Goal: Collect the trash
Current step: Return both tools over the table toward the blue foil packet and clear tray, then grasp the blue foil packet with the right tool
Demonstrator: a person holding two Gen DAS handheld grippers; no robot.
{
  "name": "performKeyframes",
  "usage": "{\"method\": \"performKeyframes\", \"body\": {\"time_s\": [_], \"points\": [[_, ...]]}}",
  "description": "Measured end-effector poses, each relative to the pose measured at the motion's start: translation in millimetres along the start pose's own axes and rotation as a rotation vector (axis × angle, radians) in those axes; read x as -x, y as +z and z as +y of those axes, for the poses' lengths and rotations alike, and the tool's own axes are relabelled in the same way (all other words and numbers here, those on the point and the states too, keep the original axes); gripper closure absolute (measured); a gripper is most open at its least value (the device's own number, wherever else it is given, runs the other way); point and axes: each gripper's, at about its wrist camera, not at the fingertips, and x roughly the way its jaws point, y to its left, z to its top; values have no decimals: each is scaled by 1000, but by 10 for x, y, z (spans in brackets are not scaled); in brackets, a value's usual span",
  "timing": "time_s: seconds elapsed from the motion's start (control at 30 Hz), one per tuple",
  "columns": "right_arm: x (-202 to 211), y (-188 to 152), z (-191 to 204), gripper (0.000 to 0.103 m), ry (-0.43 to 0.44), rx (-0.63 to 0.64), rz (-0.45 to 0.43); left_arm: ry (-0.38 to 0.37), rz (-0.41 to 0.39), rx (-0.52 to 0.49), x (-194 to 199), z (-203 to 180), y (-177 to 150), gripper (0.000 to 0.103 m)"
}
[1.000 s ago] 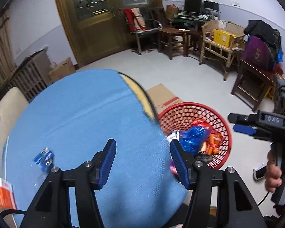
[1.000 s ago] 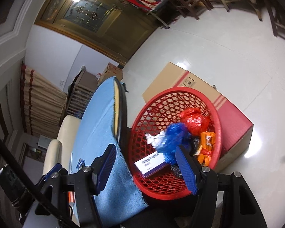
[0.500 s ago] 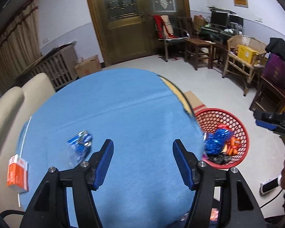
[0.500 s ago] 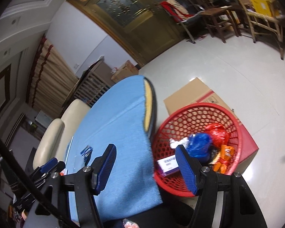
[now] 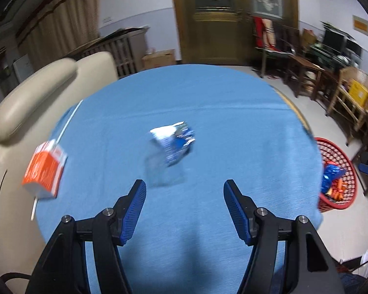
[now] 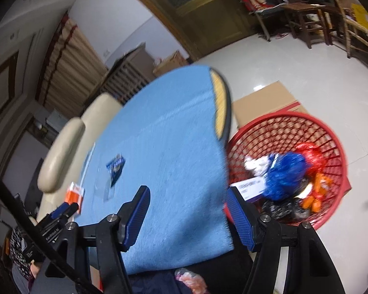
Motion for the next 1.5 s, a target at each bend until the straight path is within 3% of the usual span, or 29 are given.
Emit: {"method": "performKeyframes", "body": {"time_s": [0.23, 0.5, 0.67, 0.8, 1.23, 1.5], "points": [[-447, -72, 676, 34, 9, 122, 96, 72, -39, 25, 60, 406, -281, 36], [-993, -255, 1489, 34, 25, 260, 201, 161, -46, 105, 83, 1162, -602, 36], [-1250, -284, 1800, 34, 18, 313, 244, 217, -41, 172, 79, 1570, -740, 36], [-1417, -176, 1923, 34, 30, 285, 276, 242, -61, 200, 104, 1771, -772, 36], [-1912, 218, 2249, 34, 48, 218, 321, 133, -20, 236, -69, 1738, -741, 36], [-2545, 538, 2342, 34, 14, 155, 402, 66, -20, 207, -81, 1566, -678, 36]]}}
